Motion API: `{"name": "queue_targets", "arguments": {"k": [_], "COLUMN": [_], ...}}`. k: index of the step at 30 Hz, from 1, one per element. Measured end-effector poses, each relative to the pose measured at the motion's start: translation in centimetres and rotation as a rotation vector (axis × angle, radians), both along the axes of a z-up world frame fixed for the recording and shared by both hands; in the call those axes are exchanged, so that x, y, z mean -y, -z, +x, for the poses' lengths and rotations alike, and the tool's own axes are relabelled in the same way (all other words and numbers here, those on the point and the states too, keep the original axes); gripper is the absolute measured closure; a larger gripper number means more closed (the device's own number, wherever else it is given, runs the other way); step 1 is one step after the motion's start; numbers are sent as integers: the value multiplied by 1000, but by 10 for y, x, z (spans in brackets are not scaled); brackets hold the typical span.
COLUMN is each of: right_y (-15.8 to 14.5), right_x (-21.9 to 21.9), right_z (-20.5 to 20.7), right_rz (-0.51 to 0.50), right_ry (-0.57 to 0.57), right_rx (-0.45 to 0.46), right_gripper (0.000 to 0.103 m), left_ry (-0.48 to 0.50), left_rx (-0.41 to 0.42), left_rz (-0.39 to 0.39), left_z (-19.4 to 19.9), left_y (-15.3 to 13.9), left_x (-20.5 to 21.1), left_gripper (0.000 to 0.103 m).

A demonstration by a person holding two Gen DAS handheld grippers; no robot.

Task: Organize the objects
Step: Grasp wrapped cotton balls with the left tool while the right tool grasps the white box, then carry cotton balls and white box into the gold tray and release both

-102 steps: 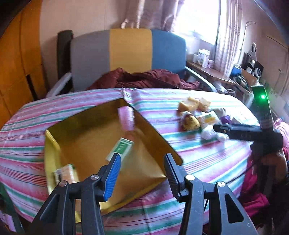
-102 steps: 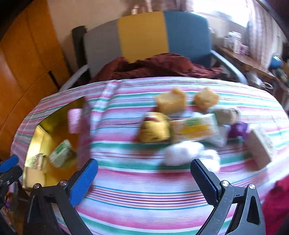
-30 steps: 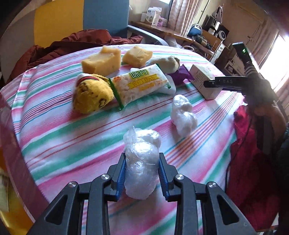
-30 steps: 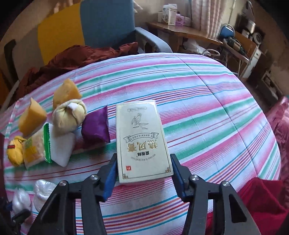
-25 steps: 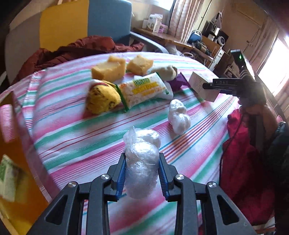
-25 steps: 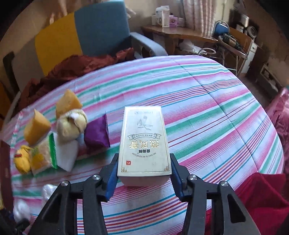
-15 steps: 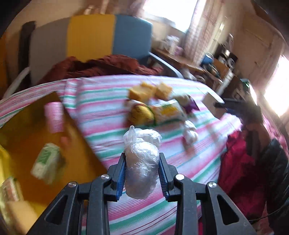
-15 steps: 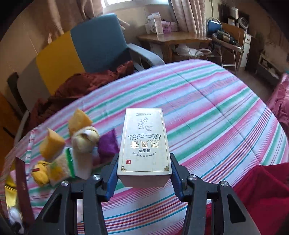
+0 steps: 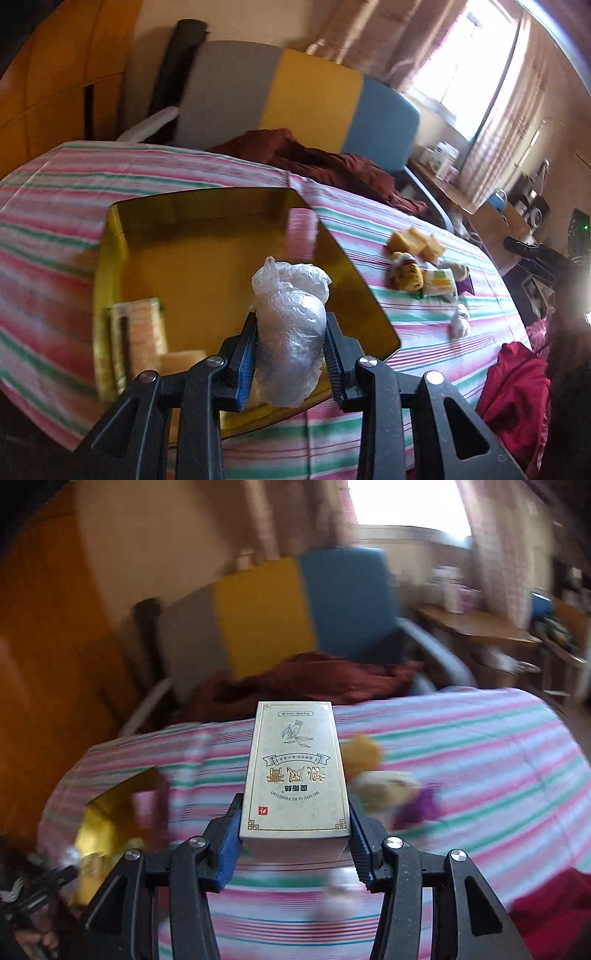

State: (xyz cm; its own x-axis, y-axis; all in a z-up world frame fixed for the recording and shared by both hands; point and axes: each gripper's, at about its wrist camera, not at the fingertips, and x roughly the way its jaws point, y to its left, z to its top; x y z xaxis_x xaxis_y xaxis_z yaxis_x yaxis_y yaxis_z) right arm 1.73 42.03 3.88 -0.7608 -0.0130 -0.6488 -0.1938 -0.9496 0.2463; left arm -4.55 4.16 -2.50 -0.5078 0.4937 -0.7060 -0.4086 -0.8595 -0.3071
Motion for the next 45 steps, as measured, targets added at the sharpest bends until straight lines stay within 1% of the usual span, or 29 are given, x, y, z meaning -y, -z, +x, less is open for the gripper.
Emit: {"name": "queue_targets", "arguments": {"k": [3,7,8,10,14,17,24,28,30,31,32,34,37,39,42,45], "right_y": [6,18,20,25,35,43,49,50,52,56,58,66,72,75,76,76], "right_x": [53,110,121,145,181,199,224,232,234,233,233,231,229,227,224,223], "right_z": [-20,-41,-45,-56,-73,-88,-111,-127,-138,-143,-146,-147,-139,-131,-117,-104], "right_rz": [-23,-50,-51,-57,-44,-37,-20,-15,1,10,13,16,13,20,25,18], "right_ry": [-134,-271,-279,-332,-399,-428,-454,-444,-420,-400,-388,-368,-369,-365,-361,-357], "right_rx": [16,45,54,68,97,118,138,135,130,134,138,154,172,173,170,158], "right_gripper": [52,52,52,52,52,52,52,51,50,45,37,35,34,31,26,19], "left_ry": [-7,9,14,22,40,44,44,31,32,29,31,32,20,13,3,-13], "left_rx": [0,6,9,16,21,22,30,62,77,80,83,87,98,100,81,70], "left_rz": [15,17,18,22,25,24,28,27,24,21,16,9,14,21,18,9], "left_z": [5,10,11,11,13,12,7,2,0,1,1,2,0,0,4,4], "left_y": [1,5,7,9,12,13,16,20,22,23,25,27,30,30,27,25], "left_x": [9,10,9,5,1,-1,-2,-2,-3,-3,-3,-2,1,4,7,9], "left_gripper": [70,70,70,70,70,69,69,63,62,61,61,60,60,60,60,60]}}
